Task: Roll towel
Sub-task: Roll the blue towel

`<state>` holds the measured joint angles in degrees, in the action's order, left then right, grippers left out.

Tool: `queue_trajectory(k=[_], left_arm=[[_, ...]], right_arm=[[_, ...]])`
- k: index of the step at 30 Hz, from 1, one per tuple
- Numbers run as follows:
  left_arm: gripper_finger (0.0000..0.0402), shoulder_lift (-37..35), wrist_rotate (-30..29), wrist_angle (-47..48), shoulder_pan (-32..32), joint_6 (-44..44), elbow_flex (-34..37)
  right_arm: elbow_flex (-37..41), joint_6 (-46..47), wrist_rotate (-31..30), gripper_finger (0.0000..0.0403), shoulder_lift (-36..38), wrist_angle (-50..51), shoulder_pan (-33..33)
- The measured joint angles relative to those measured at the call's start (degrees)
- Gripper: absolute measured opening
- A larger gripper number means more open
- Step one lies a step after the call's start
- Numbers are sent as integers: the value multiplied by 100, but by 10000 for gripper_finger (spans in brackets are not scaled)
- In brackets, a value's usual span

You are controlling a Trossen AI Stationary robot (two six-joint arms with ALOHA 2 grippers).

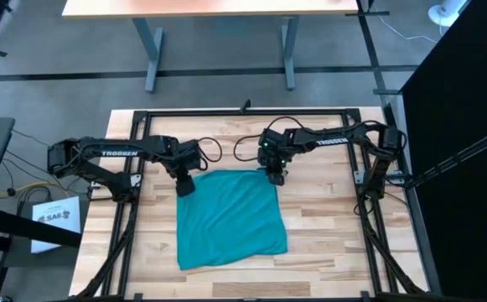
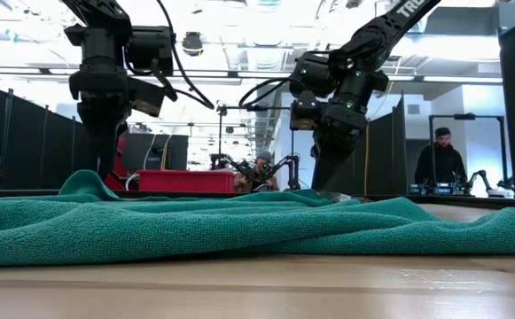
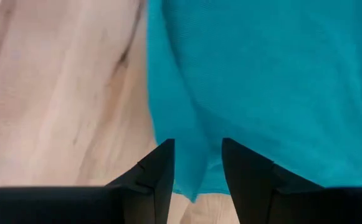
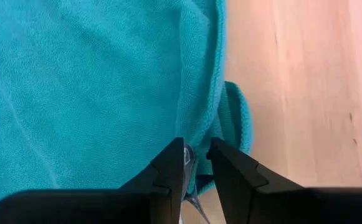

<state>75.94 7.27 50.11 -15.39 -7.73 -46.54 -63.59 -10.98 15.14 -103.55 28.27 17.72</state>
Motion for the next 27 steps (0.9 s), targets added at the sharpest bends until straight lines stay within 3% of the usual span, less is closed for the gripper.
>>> queue_trajectory(k=[6, 12, 27], left_arm=[[118, 2, -83, 6, 266, -2, 0], [118, 22, -581, 205, 381, 101, 0], [118, 97, -323, 253, 379, 47, 0]], right_arm=[[0, 0, 1, 68, 0, -9, 6], [0, 50, 2, 68, 0, -94, 4], [0, 55, 0, 68, 0, -109, 4]])
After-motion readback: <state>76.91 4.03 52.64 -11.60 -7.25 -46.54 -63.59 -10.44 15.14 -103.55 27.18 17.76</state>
